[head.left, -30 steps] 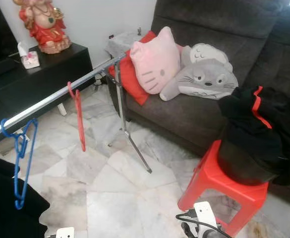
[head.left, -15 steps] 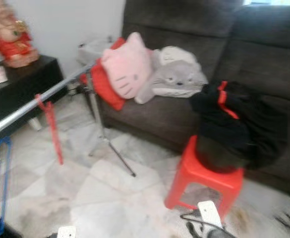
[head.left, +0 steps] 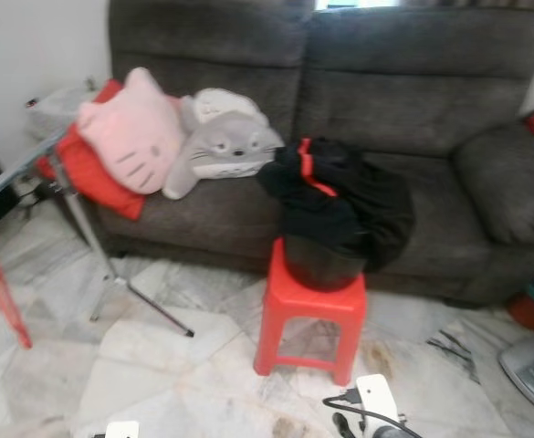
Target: Hang hanger
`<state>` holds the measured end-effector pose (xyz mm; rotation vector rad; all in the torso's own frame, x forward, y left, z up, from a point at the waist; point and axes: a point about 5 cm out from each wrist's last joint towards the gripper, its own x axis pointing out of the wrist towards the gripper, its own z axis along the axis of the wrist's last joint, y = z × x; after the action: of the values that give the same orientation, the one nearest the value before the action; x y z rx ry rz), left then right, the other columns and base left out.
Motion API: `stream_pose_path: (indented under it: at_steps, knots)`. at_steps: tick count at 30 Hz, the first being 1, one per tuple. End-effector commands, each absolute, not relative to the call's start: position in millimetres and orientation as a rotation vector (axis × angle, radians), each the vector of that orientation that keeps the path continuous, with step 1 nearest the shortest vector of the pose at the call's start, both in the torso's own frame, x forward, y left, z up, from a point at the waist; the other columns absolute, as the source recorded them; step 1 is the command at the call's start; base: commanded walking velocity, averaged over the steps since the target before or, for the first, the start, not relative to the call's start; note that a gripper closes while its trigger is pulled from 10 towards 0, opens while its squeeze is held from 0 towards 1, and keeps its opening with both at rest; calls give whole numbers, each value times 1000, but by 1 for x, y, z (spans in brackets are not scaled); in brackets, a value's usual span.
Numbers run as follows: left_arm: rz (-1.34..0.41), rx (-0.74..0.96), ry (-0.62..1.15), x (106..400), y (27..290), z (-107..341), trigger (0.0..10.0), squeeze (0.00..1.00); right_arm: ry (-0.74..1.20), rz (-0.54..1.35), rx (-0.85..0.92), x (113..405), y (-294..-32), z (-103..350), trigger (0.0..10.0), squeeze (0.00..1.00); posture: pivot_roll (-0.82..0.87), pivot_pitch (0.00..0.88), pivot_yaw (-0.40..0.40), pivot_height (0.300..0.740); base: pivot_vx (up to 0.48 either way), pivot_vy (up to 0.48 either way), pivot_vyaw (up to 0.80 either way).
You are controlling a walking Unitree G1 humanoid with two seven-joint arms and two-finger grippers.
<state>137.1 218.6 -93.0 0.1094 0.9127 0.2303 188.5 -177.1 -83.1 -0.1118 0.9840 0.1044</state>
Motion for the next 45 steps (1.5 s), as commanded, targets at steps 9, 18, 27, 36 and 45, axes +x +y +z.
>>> stream_pose_path:
  at_steps: [9,18,27,36,45]
  knots:
    - [259,89,917,137,219,-93,10000,0,956,108,-108,191,-178,-81,10000,0,-20,0,42,740,0,0,-375]
    - [295,61,924,134,223,-94,10000,0,938,98,-84,192,-178,-80,10000,0,-23,0,42,740,0,0,0]
    - [303,42,911,136,225,-92,10000,0,946,90,-87,192,-178,-81,10000,0,-23,0,46,740,28,0,-192]
    - [307,45,909,137,226,-92,10000,0,935,89,-85,192,-177,-80,10000,0,-21,0,48,740,270,0,-233]
    - [308,46,909,136,227,-92,10000,0,947,90,-88,192,-177,-81,10000,0,-18,0,47,740,279,0,-209]
